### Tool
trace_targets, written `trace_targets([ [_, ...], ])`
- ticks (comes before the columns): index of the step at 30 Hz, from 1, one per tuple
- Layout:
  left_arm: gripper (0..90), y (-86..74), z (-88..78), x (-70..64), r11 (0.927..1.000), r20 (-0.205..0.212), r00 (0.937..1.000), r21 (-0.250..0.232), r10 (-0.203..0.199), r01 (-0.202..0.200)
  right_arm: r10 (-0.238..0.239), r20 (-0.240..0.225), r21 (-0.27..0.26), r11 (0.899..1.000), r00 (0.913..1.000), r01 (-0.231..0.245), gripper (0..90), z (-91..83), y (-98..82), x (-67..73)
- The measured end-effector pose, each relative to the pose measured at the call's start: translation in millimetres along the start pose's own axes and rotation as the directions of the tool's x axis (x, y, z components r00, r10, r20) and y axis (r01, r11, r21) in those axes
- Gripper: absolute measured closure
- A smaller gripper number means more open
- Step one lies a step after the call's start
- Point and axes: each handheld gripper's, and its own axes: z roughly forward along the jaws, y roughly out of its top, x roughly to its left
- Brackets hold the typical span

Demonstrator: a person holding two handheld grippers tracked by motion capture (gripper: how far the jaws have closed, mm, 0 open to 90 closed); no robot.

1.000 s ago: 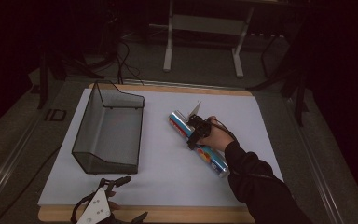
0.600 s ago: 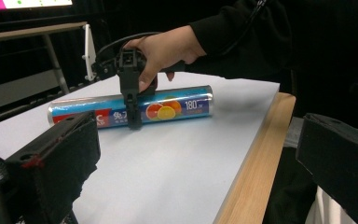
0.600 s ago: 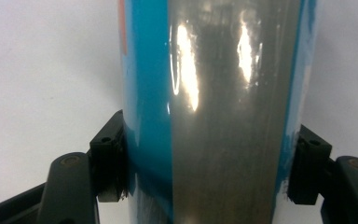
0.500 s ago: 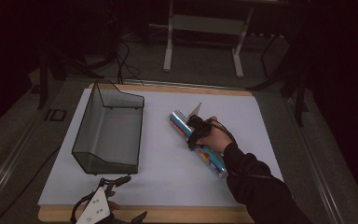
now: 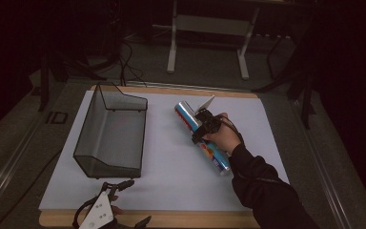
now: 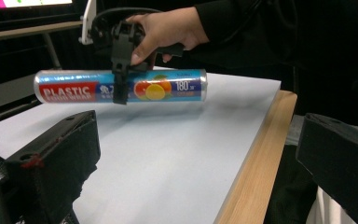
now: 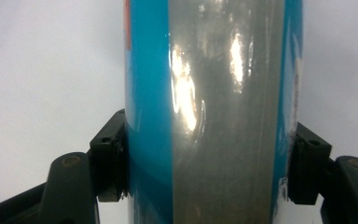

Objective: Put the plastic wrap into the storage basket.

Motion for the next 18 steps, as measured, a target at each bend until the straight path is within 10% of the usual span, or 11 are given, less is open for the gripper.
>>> trace_targets([
  [18,0.5,-0.7,0.8,-0.5,0.9997,-0.014,0.9998,0.019,0.014,-0.013,0.024,-0.076,-0.223,0.974,0.9968,-0.041,31.4,-35.2,24.3,42.3],
])
